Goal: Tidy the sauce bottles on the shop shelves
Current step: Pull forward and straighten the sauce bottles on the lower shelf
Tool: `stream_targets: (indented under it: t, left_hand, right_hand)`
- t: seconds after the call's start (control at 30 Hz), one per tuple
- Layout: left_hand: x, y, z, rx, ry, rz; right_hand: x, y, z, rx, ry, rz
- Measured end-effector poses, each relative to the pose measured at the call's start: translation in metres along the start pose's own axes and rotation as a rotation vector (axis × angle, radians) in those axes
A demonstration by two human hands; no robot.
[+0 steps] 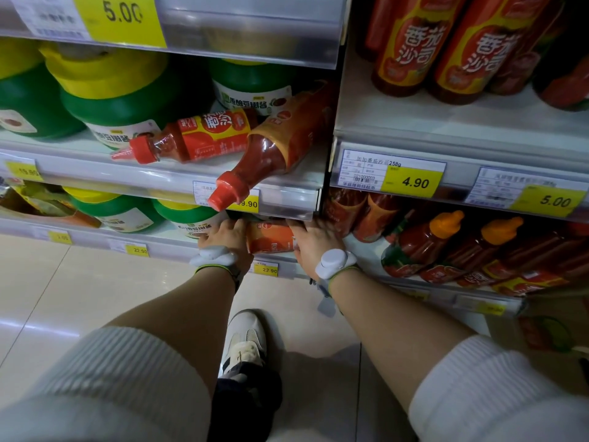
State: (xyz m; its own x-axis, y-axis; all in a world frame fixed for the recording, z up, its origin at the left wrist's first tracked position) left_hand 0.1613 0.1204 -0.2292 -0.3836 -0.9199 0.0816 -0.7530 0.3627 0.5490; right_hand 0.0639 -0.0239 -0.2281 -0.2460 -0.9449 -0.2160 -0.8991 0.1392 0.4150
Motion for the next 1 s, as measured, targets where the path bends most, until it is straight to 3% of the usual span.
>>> stream_targets:
  t: [0.53,1.0]
  left_hand:
    - [0.001,0.000,0.007,0.035,-0.055,0.002]
    - [0.015,0.045,-0.025,-0.039,-0.218,0.002]
  right_hand:
    - [-0.010,-0.006,-0.001,0.025,0.036,0.071]
    - [-0.016,0.026,-0.007,0.070,-0.018,0.060]
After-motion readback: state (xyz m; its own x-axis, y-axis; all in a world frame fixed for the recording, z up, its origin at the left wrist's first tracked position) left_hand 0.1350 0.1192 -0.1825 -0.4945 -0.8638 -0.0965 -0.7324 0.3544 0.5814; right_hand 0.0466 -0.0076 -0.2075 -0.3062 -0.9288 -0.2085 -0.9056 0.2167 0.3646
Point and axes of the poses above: each hand's wrist, its own y-axis away from the middle knuckle, its own z-axis out of the palm, x = y × z, the point moved 2 cm from there along -y, towards the middle knuckle, and after that the axes turned 14 degrees about -x, right-handed, at the moved point
